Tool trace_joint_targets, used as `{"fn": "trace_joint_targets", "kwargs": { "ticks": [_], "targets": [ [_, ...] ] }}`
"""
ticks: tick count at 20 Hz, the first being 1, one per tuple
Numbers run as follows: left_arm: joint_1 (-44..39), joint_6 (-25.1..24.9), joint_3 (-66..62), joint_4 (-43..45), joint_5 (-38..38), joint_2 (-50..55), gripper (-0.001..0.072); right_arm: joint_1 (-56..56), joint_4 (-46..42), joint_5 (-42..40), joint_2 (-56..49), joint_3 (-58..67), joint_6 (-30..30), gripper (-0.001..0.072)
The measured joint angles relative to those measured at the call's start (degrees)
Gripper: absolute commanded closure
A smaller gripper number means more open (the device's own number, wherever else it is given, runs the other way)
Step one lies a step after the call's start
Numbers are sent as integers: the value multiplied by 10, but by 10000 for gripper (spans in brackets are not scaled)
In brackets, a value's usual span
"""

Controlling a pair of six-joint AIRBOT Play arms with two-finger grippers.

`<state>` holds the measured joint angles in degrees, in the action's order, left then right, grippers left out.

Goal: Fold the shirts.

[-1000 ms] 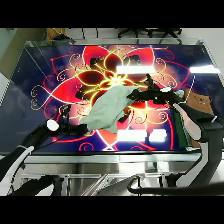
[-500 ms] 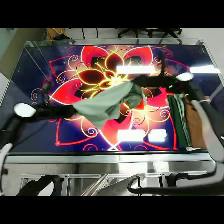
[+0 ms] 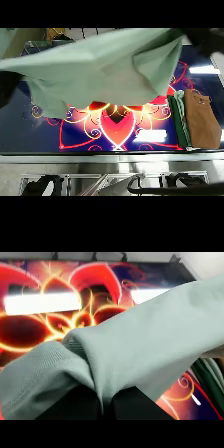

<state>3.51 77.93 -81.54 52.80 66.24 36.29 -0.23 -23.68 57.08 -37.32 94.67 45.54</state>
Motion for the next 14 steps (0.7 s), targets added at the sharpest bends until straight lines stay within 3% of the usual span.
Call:
{"fn": "trace_joint_targets", "kwargs": {
  "ticks": [4, 7, 14],
  "targets": [
    [2, 0, -56, -2, 20, -14, 695, 0, -41, -20, 4, 54, -2, 693],
    [3, 0, -69, -1, 60, 30, 695, 0, -59, -26, -49, 67, 10, 693],
    [3, -21, -76, 3, 140, 308, 692, 9, -72, -5, -319, 73, 28, 693]
  ]
}}
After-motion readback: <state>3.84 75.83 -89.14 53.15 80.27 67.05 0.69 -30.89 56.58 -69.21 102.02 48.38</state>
